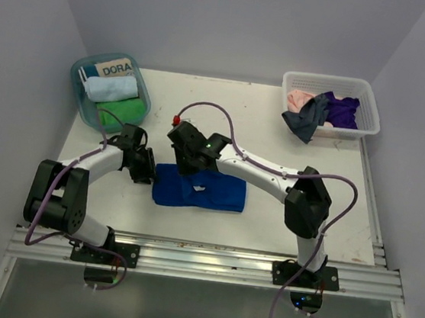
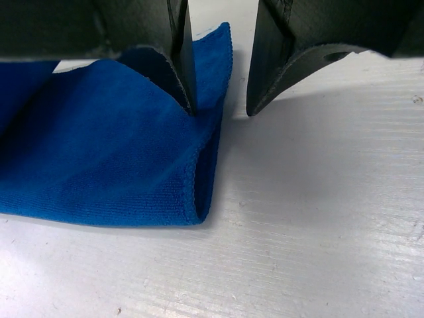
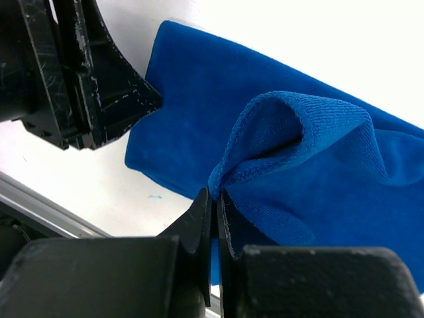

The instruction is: Roll the towels

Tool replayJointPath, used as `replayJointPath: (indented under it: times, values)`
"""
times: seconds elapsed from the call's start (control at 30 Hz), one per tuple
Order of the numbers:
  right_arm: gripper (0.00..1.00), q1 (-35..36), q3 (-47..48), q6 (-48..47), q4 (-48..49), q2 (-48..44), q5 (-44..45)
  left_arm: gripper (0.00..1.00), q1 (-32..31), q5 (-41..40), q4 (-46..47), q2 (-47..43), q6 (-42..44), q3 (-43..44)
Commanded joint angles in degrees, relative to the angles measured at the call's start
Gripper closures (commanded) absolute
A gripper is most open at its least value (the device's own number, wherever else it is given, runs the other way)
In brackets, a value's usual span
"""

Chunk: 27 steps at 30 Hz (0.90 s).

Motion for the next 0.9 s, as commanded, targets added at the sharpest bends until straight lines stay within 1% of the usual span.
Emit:
replayJointPath:
  times: [0.0,0.4,0.87]
  values:
    - [1.0,0.5,3.7,0.3,2.3,1.9,-2.0,0.6,0.3,-1.2,1.2,0.7,-0.5,-1.9]
    - [1.0,1.8,6.7,0.2,2.1,6.2,-3.9,0.6,0.3,-0.9,1.9,1.2,-0.6,-3.7]
    - [1.0,3.3,11.7,-0.6,1.2,10.5,-4.5,0.61,0.3,-0.7,2.0,1.9,-0.3,-3.1]
